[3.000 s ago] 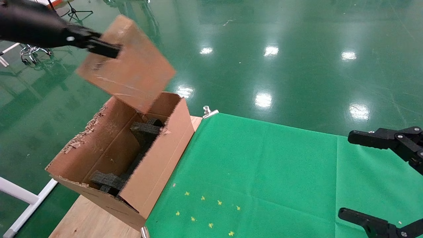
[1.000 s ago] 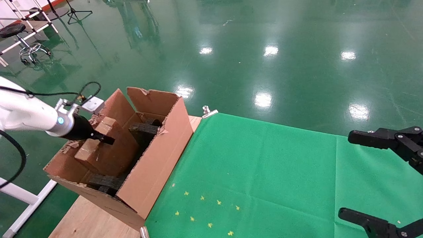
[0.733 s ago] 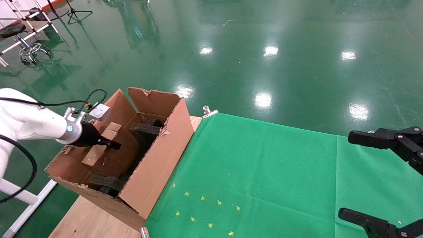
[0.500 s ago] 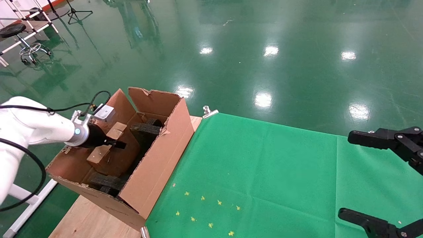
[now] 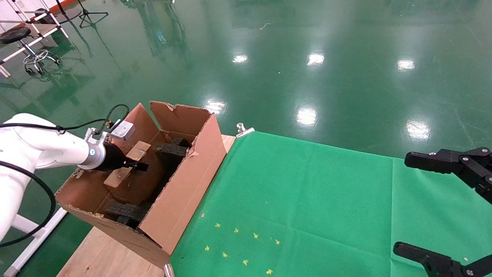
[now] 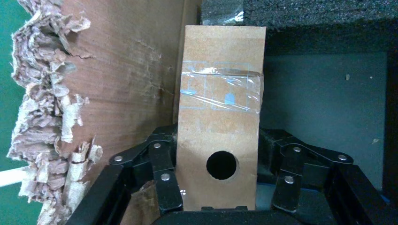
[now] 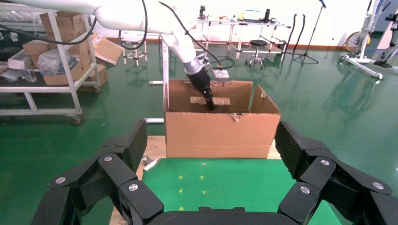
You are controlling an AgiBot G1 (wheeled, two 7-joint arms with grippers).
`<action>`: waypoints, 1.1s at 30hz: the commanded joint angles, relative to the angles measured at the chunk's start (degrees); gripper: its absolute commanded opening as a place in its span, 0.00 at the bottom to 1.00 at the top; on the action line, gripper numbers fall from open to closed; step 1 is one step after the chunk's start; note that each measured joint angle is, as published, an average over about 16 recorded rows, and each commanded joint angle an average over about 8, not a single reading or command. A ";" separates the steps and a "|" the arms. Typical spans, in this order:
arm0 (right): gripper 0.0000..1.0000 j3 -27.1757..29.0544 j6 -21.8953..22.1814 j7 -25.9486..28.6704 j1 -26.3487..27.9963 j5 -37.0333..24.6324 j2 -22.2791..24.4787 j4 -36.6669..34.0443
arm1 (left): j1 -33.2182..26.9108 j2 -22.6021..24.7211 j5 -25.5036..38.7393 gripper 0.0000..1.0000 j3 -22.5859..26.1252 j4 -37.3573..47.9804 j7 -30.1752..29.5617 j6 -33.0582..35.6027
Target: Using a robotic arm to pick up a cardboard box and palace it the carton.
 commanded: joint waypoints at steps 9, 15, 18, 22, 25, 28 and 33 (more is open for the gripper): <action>1.00 0.00 0.00 0.00 0.00 0.00 0.00 0.00 | -0.37 -0.07 0.15 1.00 0.19 -0.15 0.15 0.27; 1.00 -0.01 0.00 0.00 0.01 0.00 0.00 -0.01 | -1.66 -0.74 0.04 1.00 0.12 -1.02 0.53 -0.17; 1.00 -0.02 0.00 -0.01 0.01 0.01 0.00 -0.01 | -2.95 -1.77 -1.02 1.00 -0.60 -2.48 1.38 0.80; 1.00 -0.02 0.00 -0.01 0.01 0.01 0.00 -0.02 | -4.85 -4.11 -3.87 1.00 -2.47 -6.15 3.58 4.38; 1.00 -0.03 0.00 -0.01 0.01 0.01 0.00 -0.02 | -5.95 -6.33 -6.56 1.00 -4.10 -10.04 5.25 8.53; 1.00 -0.03 0.00 -0.01 0.01 0.01 0.00 -0.02 | -6.46 -8.26 -8.74 1.00 -5.31 -14.00 6.03 12.67; 1.00 -0.03 0.02 -0.02 0.01 0.02 0.01 -0.03 | -6.70 -10.12 -10.32 1.00 -5.94 -19.46 5.91 17.38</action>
